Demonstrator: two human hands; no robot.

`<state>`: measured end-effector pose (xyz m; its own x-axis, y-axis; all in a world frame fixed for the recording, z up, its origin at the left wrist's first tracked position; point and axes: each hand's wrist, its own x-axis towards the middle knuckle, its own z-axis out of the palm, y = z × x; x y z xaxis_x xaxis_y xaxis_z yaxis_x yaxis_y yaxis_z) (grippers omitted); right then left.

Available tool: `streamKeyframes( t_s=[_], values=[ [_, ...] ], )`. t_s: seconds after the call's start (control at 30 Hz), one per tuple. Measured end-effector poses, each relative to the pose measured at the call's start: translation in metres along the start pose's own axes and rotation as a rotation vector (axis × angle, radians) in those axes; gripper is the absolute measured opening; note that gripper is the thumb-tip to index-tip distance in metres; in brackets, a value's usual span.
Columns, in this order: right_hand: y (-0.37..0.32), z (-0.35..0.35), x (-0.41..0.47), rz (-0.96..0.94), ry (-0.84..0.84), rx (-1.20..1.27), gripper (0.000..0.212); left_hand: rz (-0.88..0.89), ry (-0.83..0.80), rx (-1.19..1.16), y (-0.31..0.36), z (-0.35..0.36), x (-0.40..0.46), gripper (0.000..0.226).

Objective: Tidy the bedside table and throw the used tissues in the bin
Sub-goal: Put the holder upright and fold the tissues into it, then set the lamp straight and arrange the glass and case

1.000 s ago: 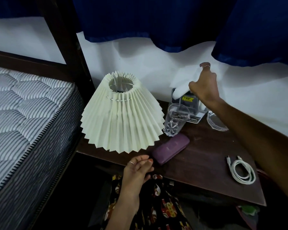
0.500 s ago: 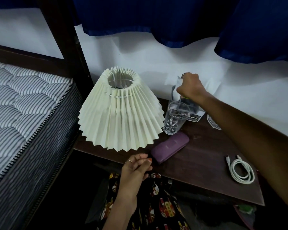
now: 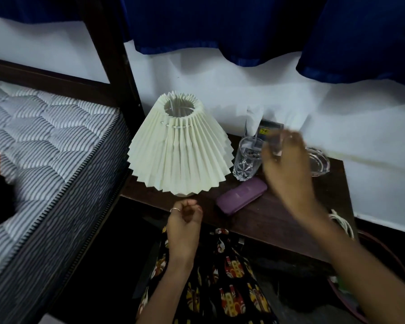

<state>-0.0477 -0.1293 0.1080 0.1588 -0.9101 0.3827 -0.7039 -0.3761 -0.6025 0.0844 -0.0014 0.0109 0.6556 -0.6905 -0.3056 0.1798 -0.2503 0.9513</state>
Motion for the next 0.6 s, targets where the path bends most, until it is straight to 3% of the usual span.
streamKeyframes(
  t_s=[0.07, 0.17, 0.33, 0.43, 0.6],
  values=[
    [-0.008, 0.012, -0.067, 0.005, -0.072, 0.039, 0.017, 0.097, 0.107, 0.117, 0.005, -0.007, -0.001, 0.018],
    [-0.015, 0.046, -0.121, 0.067, -0.322, 0.105, 0.013, 0.199, 0.171, 0.227, 0.011, -0.019, 0.01, 0.025],
    [-0.027, 0.087, -0.111, 0.015, -0.628, 0.034, 0.04, 0.304, 0.061, 0.563, 0.015, -0.041, 0.041, 0.041],
    [-0.03, 0.108, -0.098, 0.037, -0.664, -0.03, 0.051, 0.319, -0.076, 0.808, 0.012, -0.047, 0.063, 0.046],
    [-0.024, 0.14, -0.087, 0.069, -0.633, -0.099, 0.036, 0.315, -0.183, 1.176, 0.001, -0.047, 0.089, 0.039]
  ],
)
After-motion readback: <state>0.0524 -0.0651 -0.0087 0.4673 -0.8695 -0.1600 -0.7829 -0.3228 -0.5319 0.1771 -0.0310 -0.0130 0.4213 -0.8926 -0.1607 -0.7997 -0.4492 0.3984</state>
